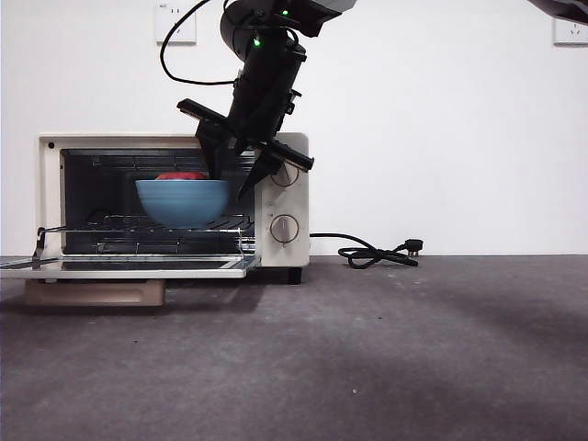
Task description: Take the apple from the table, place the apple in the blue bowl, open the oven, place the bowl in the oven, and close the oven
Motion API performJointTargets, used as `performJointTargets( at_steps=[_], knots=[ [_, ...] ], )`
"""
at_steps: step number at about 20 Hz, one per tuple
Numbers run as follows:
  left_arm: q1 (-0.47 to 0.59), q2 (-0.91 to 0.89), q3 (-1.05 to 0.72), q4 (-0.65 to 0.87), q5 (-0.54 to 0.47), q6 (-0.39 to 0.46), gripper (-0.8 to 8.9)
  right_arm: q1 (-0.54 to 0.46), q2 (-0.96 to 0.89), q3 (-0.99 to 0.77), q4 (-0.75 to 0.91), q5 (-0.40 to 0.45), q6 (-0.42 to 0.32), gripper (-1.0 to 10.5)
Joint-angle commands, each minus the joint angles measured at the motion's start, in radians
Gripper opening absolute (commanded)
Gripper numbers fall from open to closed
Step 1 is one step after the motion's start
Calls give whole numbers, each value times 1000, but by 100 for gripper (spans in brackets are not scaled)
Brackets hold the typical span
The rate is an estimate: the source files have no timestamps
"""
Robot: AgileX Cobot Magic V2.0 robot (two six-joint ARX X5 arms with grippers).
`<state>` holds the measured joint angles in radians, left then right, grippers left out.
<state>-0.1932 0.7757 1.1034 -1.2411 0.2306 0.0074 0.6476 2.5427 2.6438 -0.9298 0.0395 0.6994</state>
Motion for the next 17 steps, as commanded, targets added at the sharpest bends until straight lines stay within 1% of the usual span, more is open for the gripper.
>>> performJointTargets(
  at_steps=[1,5,8,12,14,17],
  knots=[
    [-4,-3,-8,0,5,3,-5,-6,18,-4,-12,14,0,190],
    [-4,-3,-8,1,5,4,-5,0,18,-4,-12,21,-20,190],
    [-4,-3,-8,1,5,4,-5,4,5,-4,-15,60,-32,189],
    [-4,-3,-8,1,5,4,-5,15,-21,-4,-11,135,-58,189],
    [-4,-3,-8,0,4,4,-5,21,-35,-4,-10,155,-77,189],
    [-4,-3,-8,1,4,4,-5,21,-55,-4,-15,154,-86,189]
  ],
)
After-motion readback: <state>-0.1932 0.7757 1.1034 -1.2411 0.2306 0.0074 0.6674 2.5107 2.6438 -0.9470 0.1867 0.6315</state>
